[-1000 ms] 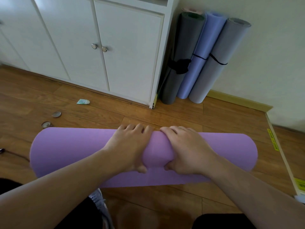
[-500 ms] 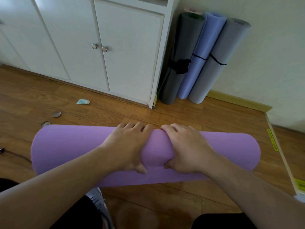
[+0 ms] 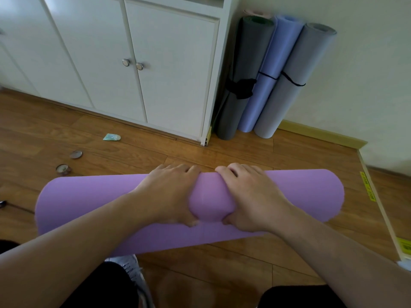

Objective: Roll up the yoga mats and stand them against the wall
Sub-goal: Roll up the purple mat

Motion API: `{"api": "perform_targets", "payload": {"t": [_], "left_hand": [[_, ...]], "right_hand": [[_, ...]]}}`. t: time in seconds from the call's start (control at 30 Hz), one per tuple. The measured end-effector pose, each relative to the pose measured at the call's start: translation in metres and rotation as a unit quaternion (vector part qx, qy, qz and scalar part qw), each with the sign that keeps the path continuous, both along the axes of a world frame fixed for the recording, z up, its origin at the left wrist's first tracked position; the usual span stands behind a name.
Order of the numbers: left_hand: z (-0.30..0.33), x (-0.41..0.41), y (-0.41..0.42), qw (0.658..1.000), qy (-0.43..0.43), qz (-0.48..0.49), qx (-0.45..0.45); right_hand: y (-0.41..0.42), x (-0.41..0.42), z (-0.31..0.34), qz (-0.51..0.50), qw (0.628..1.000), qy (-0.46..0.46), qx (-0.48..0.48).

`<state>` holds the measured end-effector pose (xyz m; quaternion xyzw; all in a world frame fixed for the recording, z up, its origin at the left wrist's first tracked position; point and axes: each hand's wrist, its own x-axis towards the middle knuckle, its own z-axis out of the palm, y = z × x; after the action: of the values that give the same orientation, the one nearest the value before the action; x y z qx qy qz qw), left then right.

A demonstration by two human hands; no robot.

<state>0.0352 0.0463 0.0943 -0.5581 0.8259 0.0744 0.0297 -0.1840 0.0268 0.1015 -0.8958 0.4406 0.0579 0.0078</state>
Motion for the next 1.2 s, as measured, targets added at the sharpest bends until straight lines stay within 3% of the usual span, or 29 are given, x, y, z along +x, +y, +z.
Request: {"api": "perform_targets", "payload": {"t": [0.17, 0.43, 0.63, 0.87, 1.03, 1.2], "left_hand": [[-0.009, -0.006, 0.002, 0.997, -0.053, -0.043, -0.034], [-0.006, 0.001, -0.005, 1.000, 0.018, 0.003, -0.010], [-0.007, 0.001, -0.001, 1.000, 0.015, -0.016, -0.013], [-0.015, -0.003, -0.004, 1.000, -0.008, -0.022, -0.008], [-0.007, -0.002, -0.005, 1.000, 0.023, -0.002, 0.014], [-0.006, 0.001, -0.002, 0.999, 0.015, -0.006, 0.027]], "right_hand": [[-0.006, -0.005, 0.011, -0.037, 0.998, -0.008, 0.050], [0.004, -0.001, 0.008, -0.019, 0.999, 0.027, 0.021], [-0.006, -0.004, 0.009, -0.012, 1.000, -0.005, 0.011], [-0.003, -0.006, 0.008, -0.047, 0.997, -0.005, 0.068], [0.003, -0.003, 0.006, -0.009, 0.999, 0.032, 0.028], [0.000, 0.001, -0.001, 0.001, 0.999, 0.012, 0.030]]}}
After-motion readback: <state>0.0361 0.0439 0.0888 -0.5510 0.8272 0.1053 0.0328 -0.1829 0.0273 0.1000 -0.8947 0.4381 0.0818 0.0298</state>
